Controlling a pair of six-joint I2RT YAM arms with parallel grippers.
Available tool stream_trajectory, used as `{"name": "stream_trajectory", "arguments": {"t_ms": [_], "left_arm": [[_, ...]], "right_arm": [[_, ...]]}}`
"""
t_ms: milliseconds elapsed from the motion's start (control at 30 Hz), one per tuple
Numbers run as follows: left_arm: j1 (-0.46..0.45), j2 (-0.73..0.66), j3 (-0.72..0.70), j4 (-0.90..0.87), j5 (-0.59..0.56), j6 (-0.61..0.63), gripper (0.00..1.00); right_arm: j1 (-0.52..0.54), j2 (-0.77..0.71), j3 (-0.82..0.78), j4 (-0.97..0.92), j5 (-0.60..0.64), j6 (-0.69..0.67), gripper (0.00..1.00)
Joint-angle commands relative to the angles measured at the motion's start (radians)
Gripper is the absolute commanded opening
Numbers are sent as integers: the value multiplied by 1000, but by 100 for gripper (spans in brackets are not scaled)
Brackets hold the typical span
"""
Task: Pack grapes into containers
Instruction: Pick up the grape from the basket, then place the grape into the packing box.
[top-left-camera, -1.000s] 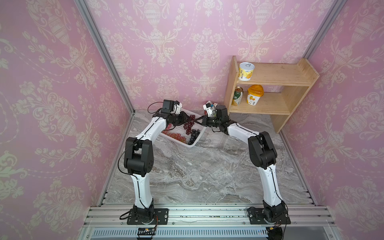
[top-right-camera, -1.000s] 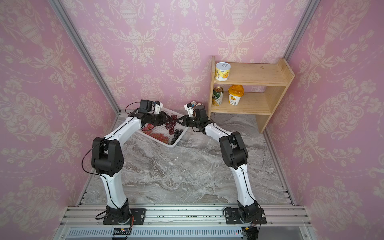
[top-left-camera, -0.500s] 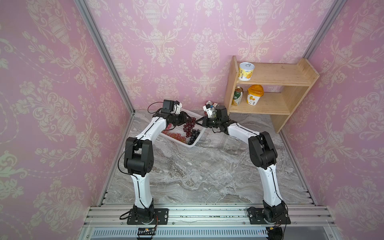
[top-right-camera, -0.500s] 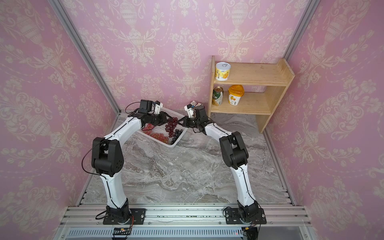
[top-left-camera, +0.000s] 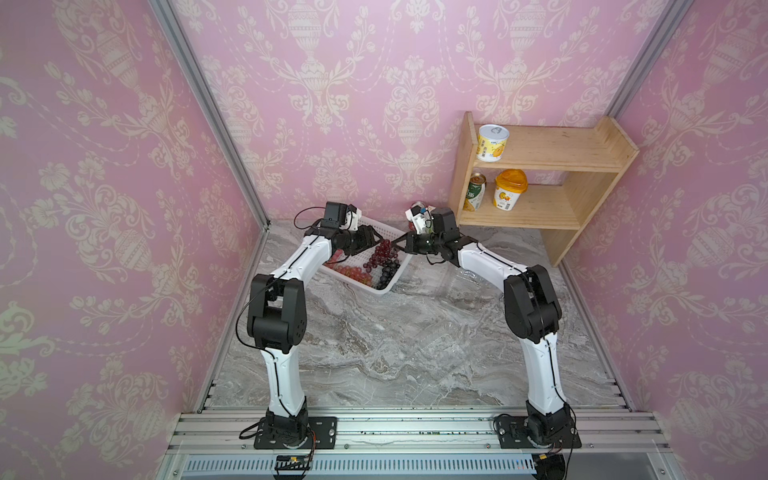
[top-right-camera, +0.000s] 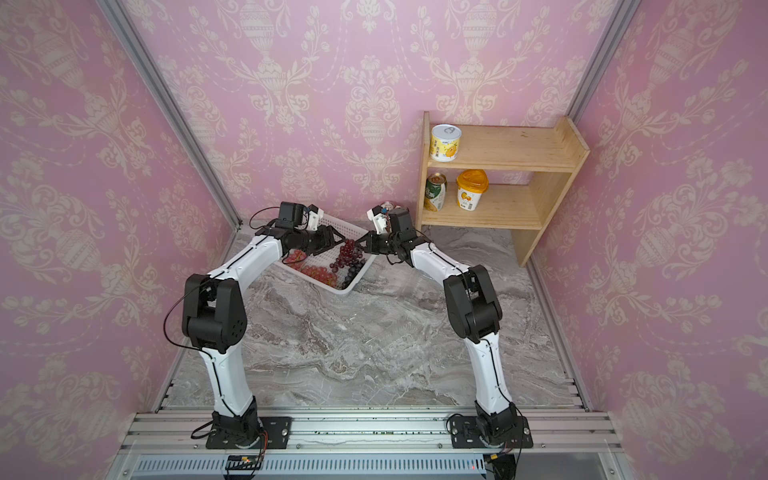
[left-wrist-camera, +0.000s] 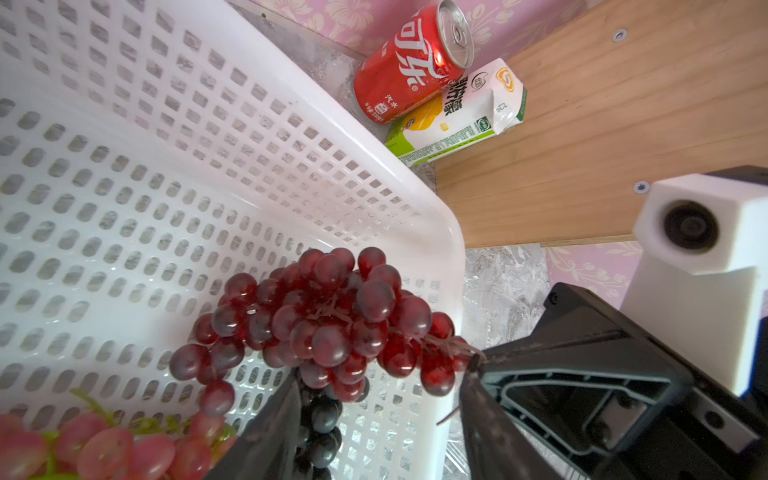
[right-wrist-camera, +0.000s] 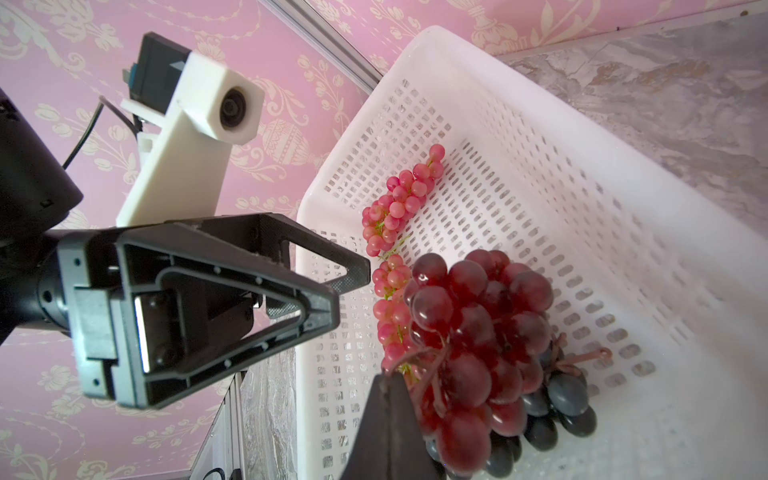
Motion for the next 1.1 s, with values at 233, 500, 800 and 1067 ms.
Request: {"name": "stream_trajectory", "arguments": {"t_ms": [233,500,800,1067], "left_arm": [[57,-120,-63,54,-38,-43,99],[65,-171,-82,59,-42,-43,99],[86,-208,-127,102,-30,-78,99],[84,-225,-154,124,-17,-91,99]], "right_arm": [[35,-95,152,-194,35,-116,0],[68,-154,296,-371,78,-195,0],[93,-295,381,-528,149,-246,0],[109,-493,242,-635,270,-258,0]]}}
